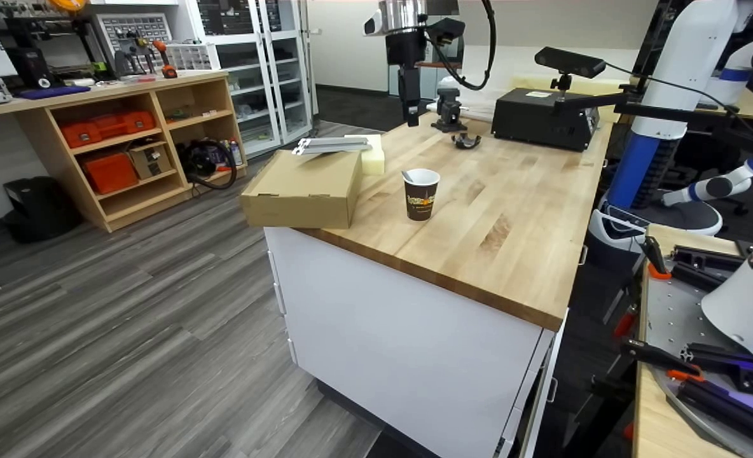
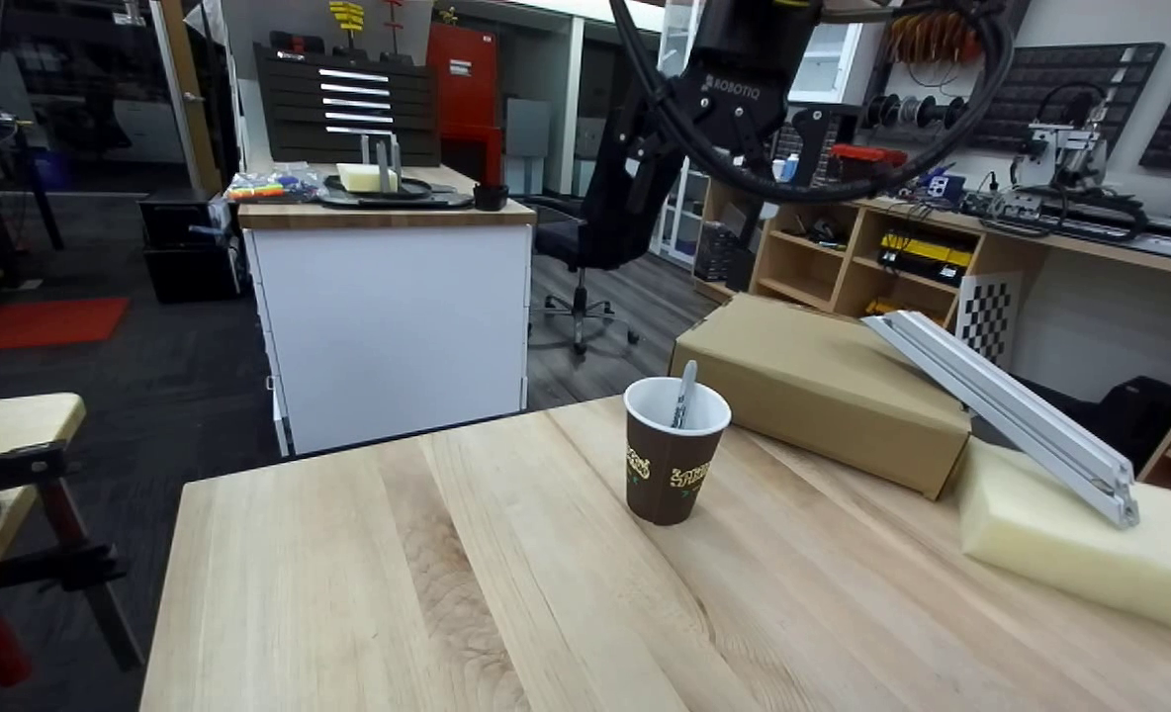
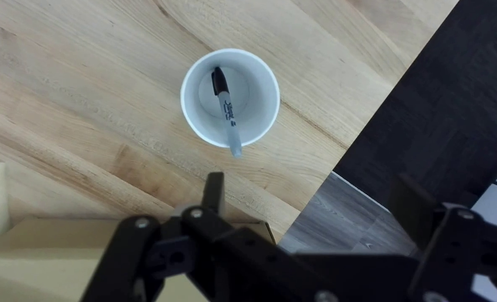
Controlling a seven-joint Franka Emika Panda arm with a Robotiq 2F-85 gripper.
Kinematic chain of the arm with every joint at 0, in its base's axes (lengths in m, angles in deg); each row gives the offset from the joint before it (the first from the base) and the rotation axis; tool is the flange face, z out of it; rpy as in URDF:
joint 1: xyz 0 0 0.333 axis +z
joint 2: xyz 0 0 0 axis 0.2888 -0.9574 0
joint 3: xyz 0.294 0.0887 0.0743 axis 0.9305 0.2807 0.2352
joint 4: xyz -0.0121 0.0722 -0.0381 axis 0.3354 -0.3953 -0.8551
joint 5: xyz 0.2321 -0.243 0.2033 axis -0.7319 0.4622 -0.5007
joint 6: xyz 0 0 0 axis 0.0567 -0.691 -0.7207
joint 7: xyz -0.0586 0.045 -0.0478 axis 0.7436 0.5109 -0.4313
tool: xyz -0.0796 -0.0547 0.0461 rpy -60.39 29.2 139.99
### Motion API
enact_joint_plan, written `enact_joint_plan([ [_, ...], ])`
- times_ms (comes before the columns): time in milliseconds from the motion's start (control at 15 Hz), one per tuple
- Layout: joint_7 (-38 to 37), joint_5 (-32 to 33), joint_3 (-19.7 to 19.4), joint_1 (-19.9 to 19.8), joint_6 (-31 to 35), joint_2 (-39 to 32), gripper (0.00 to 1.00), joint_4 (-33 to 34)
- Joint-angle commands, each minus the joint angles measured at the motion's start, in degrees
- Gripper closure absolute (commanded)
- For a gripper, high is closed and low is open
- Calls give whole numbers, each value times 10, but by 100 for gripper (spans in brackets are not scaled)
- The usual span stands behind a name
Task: Remove the pen from the brown coffee cup
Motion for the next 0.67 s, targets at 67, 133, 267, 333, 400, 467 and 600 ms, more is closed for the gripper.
enact_joint_plan([
  [67, -24, 23, 2, -8, 61, 0, 0, -26],
  [133, -24, 27, 1, -11, 74, -4, 0, -30],
  [267, -27, 32, 0, -16, 95, -13, 0, -37],
  [333, -27, 34, 0, -18, 105, -19, 0, -40],
  [400, -25, 36, 0, -22, 116, -26, 0, -42],
  [467, -23, 34, 1, -26, 124, -33, 0, -43],
  [600, -18, 28, 4, -33, 133, -45, 0, -43],
])
